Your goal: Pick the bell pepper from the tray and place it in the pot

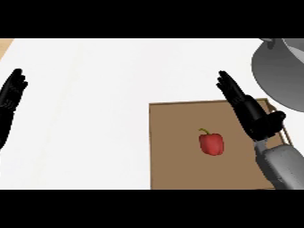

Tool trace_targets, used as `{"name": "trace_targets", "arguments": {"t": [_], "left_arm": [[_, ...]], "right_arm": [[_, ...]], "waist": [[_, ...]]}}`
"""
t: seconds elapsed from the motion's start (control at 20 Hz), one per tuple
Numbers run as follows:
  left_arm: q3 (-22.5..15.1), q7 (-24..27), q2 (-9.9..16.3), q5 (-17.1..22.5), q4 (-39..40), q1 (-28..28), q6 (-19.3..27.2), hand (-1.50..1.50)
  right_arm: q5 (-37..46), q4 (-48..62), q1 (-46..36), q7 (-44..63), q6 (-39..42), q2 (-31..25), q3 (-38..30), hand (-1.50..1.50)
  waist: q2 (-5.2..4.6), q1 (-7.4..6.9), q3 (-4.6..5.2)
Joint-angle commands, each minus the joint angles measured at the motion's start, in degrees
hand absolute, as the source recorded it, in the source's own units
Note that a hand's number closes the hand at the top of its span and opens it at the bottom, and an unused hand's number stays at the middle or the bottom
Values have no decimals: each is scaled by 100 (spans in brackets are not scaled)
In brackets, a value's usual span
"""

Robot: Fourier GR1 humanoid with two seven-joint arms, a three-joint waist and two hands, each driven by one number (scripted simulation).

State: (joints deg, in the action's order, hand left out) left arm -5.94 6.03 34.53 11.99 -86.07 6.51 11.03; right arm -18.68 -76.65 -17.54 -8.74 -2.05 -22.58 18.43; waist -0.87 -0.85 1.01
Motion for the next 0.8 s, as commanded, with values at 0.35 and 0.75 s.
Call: {"name": "trace_targets", "arguments": {"t": [0.35, 0.75], "left_arm": [[160, -808, -895, 691, -46, 428, 336, 0], [79, -1458, -1174, 418, -607, 438, 787, 0]], "right_arm": [[2550, 362, -1441, -777, 7, -2038, 95, 150], [1976, 889, -888, -3272, 418, -1292, -537, -150]], "waist": [[71, -32, -67], [89, 69, -104]]}}
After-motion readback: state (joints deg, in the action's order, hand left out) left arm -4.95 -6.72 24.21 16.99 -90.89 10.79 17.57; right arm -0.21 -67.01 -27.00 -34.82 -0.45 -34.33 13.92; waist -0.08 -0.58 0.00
